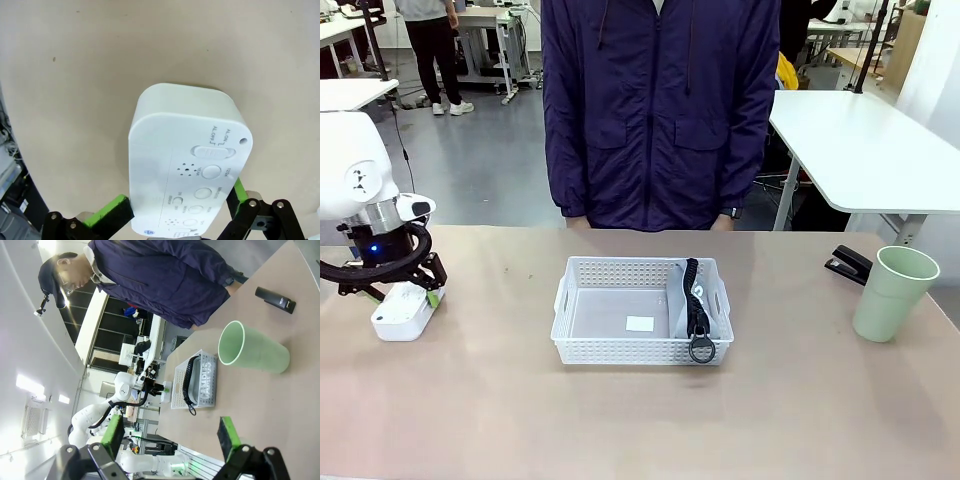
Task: Efficiently arrange items inside the basket to fit them all.
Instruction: Pick up the Digital clock and place it inside the Organizing basket.
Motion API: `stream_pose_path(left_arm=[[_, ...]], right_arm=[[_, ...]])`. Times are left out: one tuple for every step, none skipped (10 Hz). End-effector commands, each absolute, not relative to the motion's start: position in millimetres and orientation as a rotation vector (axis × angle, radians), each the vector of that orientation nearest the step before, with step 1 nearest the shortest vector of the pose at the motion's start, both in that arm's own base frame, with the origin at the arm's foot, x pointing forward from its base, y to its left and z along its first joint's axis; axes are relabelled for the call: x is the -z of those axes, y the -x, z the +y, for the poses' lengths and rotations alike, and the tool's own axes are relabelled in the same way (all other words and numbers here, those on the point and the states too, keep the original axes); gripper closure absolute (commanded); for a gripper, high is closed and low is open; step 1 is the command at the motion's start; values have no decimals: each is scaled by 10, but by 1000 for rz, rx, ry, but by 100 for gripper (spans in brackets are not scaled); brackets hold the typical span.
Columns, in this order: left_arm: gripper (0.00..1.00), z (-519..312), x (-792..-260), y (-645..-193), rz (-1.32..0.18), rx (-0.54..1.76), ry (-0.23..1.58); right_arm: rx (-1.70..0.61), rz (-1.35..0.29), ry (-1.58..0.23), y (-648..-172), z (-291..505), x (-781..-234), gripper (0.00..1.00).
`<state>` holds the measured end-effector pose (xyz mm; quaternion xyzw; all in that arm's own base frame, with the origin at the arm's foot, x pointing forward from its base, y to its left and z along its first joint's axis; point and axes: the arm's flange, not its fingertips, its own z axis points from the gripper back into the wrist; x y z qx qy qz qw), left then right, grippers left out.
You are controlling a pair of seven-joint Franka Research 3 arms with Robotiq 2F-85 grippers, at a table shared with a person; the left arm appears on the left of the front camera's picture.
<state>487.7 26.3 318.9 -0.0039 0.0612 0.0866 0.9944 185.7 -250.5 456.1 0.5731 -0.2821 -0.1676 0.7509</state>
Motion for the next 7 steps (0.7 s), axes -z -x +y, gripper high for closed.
stream_pose_path(left_arm=[[0,318,-3227,-4872,97,-211,-57],[0,335,-3235,-4863,94,-205,-68],[0,338,-3229,-4858,90,-201,-80],[0,329,-3208,-4860,102,-193,-82],[0,325,-3191,-4872,110,-188,-77],[0,315,-3179,-4883,115,-184,-80],[0,311,-3175,-4892,116,-181,-74]], right_arm=[[346,-645,-1257,-1874,-2513,-4581,0],[346,-645,-1257,-1874,-2513,-4581,0],[346,-645,-1257,-1874,-2513,-4581,0],[346,-645,-1257,-1874,-2513,-4581,0],[346,-645,-1257,-1874,-2513,-4581,0],[346,-645,-1257,-1874,-2513,-4581,0],[346,-645,-1257,-1874,-2513,-4581,0]])
